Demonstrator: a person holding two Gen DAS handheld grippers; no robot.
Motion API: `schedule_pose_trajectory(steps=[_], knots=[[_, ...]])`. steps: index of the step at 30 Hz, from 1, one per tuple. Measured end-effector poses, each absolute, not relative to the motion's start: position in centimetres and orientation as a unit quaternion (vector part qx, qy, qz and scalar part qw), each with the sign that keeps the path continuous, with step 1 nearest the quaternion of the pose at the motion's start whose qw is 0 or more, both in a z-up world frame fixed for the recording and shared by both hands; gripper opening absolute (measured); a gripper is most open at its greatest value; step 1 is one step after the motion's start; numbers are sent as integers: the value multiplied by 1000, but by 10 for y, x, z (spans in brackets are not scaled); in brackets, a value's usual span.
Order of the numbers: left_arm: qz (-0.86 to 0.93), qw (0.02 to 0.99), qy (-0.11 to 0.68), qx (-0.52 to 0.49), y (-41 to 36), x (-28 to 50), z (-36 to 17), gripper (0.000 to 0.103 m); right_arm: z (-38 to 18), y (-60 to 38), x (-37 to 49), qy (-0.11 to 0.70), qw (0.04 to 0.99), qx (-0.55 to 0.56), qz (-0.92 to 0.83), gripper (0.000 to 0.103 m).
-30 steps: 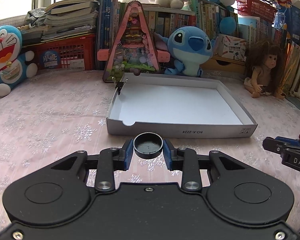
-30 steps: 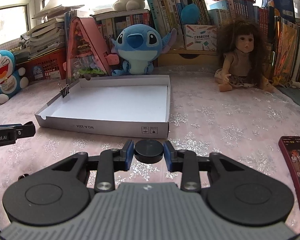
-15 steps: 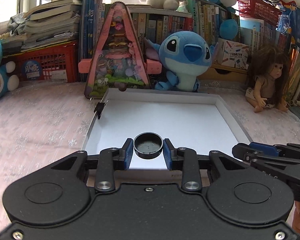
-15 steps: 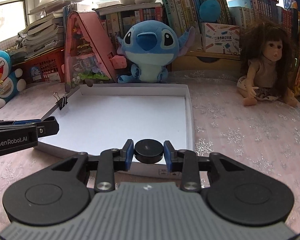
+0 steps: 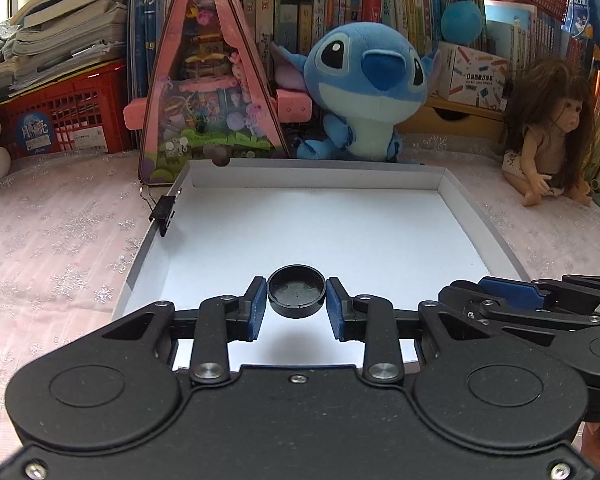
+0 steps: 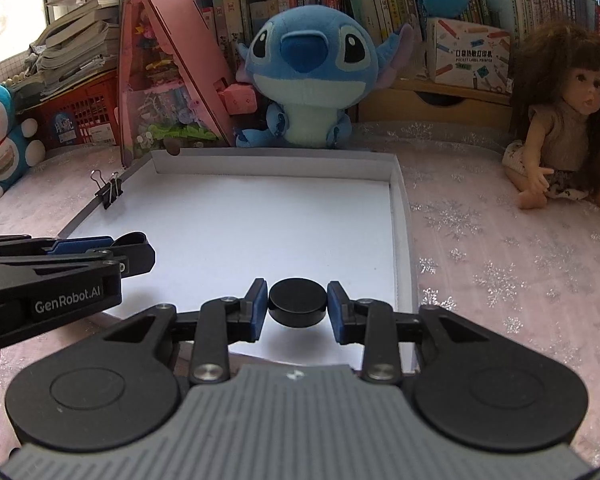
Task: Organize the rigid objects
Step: 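Carry the lid and puck into the white tray and open both tools, then lift both open tools out of the tray back toward the table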
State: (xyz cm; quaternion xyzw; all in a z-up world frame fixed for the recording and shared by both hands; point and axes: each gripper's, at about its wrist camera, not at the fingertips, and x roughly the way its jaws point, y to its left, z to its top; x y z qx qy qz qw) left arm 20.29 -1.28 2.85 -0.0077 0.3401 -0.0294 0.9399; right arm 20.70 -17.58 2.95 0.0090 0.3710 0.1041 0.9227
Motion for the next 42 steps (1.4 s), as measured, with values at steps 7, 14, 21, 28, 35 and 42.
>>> schedule_pose_trajectory(steps=[7,14,21,28,35,42], knots=[[-24,934,358,0,-15,210,15,30,18,-178,214,391,914,18,105,38],[-26,928,373,4,-16,214,5,30,16,-173,215,392,914,-1,107,37],[-28,927,373,14,-19,215,4,30,16,-172,216,392,913,-7,110,37],[-30,926,375,16,-20,215,5,32,16,-173,215,388,915,-6,112,55],[-36,937,346,34,-19,193,22,55,26,-177,199,364,924,-7,119,71],[-63,945,320,32,-10,148,39,79,38,-194,166,336,934,-9,124,83]])
